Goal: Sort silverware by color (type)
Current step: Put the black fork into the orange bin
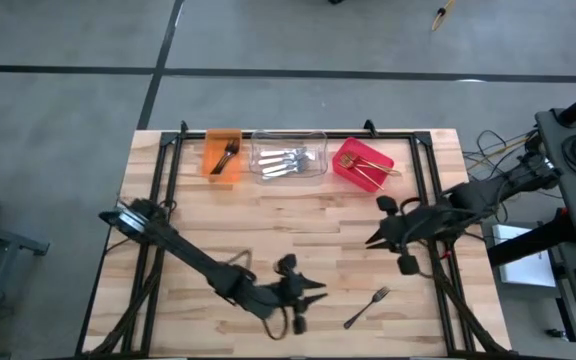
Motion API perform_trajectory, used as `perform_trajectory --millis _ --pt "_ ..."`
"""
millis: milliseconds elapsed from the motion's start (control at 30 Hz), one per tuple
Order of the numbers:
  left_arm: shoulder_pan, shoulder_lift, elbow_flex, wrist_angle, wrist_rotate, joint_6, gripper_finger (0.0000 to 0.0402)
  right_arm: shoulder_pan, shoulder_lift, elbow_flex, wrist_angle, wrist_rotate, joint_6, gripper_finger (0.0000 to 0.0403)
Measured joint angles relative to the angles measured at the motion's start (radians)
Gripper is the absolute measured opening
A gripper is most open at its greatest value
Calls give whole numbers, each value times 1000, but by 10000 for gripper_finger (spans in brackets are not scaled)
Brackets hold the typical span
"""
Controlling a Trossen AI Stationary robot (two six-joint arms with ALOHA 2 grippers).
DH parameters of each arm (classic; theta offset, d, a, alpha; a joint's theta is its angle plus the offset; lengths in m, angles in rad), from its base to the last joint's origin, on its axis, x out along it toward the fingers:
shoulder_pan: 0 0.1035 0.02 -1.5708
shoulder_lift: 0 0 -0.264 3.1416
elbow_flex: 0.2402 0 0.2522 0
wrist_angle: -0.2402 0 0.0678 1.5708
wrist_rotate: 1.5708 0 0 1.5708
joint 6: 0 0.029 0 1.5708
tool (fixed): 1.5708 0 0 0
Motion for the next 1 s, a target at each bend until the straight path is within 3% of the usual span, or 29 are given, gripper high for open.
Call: perform_trajectory --millis 333,767,1000 --pt "1 247 503 -647 -187 -176 79 30 -57 -23 0 0 11 38" --pt "13 594 1094 -1060 -221 -184 79 36 -53 -42 16 2 11 38" --pt "22 604 1009 -984 -223 -216 79 36 -52 -43 16 1 10 38"
